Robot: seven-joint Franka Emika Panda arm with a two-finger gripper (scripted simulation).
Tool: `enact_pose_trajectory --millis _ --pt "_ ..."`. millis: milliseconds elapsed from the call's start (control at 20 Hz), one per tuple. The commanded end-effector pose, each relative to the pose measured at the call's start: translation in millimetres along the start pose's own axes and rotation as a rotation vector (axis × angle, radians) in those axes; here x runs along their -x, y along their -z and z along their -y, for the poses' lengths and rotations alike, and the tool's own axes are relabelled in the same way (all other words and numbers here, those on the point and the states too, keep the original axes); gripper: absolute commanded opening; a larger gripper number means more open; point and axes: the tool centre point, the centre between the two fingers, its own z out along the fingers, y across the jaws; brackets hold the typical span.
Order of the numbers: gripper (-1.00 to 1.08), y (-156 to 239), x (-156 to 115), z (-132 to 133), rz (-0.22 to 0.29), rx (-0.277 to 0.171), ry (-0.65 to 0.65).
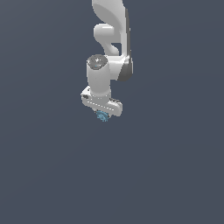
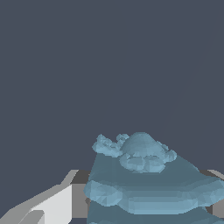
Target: Pick up the object and move it to a goal position.
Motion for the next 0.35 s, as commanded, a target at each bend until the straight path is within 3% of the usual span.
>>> enact_pose_trajectory --millis 0,300 --pt "-1.00 11.6 -1.8 -7.2 0.001 0.000 0.001" --pt "-1.00 22.3 -4.7 -13.7 0.001 0.001 0.001"
